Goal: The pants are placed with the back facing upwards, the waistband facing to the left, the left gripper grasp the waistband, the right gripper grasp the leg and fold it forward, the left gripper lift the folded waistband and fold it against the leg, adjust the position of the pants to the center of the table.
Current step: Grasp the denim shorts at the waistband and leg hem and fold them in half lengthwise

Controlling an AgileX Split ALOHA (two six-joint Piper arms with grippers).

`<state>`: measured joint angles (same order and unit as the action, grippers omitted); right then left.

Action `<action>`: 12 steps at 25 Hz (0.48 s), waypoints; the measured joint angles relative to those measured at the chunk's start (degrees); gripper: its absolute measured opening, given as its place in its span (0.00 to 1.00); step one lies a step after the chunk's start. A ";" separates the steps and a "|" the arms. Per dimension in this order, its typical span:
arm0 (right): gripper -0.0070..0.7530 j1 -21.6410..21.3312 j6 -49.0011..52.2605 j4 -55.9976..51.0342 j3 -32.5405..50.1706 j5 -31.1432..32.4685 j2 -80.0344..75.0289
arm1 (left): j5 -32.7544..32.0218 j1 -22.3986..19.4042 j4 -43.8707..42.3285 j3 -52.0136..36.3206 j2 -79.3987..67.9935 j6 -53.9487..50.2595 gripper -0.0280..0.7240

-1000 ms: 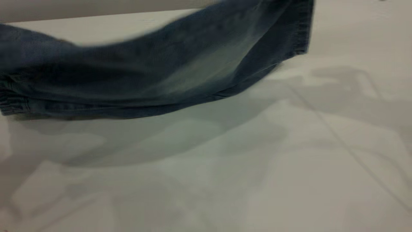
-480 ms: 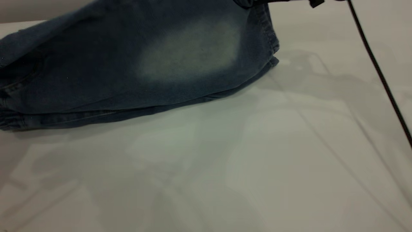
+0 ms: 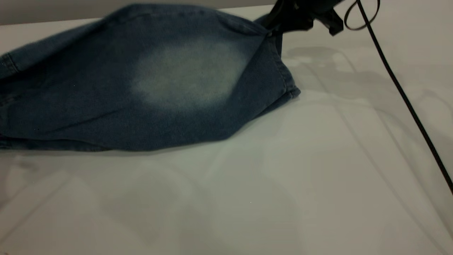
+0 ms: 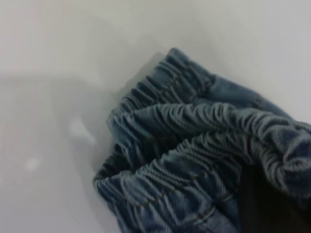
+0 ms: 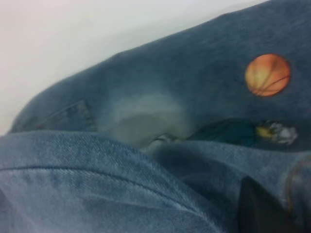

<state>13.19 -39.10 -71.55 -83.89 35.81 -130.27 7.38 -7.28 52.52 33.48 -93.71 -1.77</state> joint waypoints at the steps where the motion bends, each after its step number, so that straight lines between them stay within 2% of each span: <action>1: 0.04 0.00 0.00 0.06 0.00 -0.06 -0.19 | -0.20 0.00 0.00 0.76 -1.53 0.00 0.15; 12: 0.04 0.00 0.11 1.84 0.00 0.49 -0.31 | -1.12 0.00 -0.29 8.86 -11.77 8.33 0.15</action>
<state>13.19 -38.99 -69.71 -83.89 36.29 -130.58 6.26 -7.28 52.23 42.33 -105.47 6.55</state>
